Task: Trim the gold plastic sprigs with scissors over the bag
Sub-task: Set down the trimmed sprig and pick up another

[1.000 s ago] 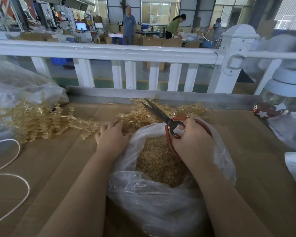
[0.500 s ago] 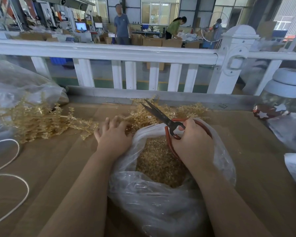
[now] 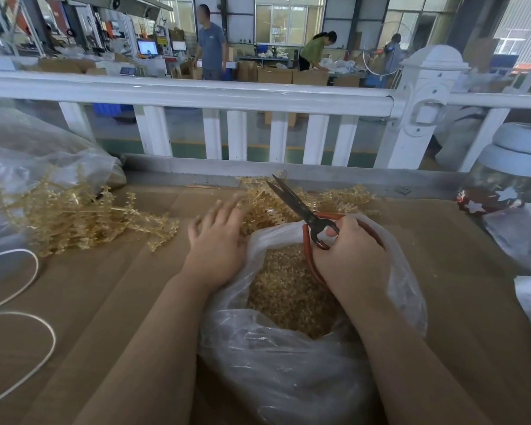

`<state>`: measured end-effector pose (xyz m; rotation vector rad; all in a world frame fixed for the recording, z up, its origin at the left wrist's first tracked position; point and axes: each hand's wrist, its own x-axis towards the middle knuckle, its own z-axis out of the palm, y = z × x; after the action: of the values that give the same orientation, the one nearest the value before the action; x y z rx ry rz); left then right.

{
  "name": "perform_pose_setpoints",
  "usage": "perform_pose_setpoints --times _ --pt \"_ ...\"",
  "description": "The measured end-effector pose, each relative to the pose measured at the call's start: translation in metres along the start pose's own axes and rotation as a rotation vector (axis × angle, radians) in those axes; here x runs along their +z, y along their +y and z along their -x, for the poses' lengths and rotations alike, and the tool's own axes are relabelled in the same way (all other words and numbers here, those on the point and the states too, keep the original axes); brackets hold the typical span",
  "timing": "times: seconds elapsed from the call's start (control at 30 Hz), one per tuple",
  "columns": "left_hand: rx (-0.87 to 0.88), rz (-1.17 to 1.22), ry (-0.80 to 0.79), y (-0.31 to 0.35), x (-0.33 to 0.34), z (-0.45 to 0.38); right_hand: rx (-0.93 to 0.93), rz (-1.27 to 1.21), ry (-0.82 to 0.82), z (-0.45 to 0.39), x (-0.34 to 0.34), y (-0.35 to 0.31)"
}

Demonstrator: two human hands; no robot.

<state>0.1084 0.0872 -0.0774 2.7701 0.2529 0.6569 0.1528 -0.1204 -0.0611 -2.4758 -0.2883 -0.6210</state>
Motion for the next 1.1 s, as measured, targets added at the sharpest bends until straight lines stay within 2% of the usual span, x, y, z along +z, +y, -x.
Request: perform_pose_setpoints --times 0.07,0.27,0.53,0.63,0.7,0.77,0.9,0.97,1.03,1.1 --pt "0.048 -0.015 -0.12 0.0 0.003 -0.003 0.012 -0.013 -0.011 0.0 0.0 0.001" --pt "-0.13 -0.013 -0.33 -0.007 0.008 -0.012 -0.02 -0.017 0.016 0.002 -0.001 0.0" --pt "-0.187 -0.035 -0.21 0.003 -0.003 -0.017 -0.013 -0.021 0.012 0.0 0.002 0.003" --pt "-0.124 0.03 -0.056 0.012 -0.012 -0.023 -0.005 -0.008 0.023 0.001 0.003 0.002" --pt "-0.06 0.1 -0.014 0.02 -0.014 -0.027 0.002 -0.006 0.01 0.001 0.003 0.002" --pt "0.012 0.049 -0.041 0.029 -0.014 -0.031 0.008 -0.018 -0.008 0.0 0.004 0.003" --pt "0.081 -0.21 -0.241 0.041 -0.01 -0.037 0.014 -0.052 0.008 0.001 0.005 0.002" --pt "0.081 -0.238 -0.234 0.042 -0.008 -0.039 0.008 -0.058 0.026 0.001 0.005 0.001" --pt "0.062 -0.18 -0.136 0.041 -0.007 -0.04 0.004 -0.053 0.017 0.0 0.005 0.002" --pt "-0.029 0.076 -0.022 0.042 -0.009 -0.037 0.006 -0.031 0.014 0.0 0.004 0.003"
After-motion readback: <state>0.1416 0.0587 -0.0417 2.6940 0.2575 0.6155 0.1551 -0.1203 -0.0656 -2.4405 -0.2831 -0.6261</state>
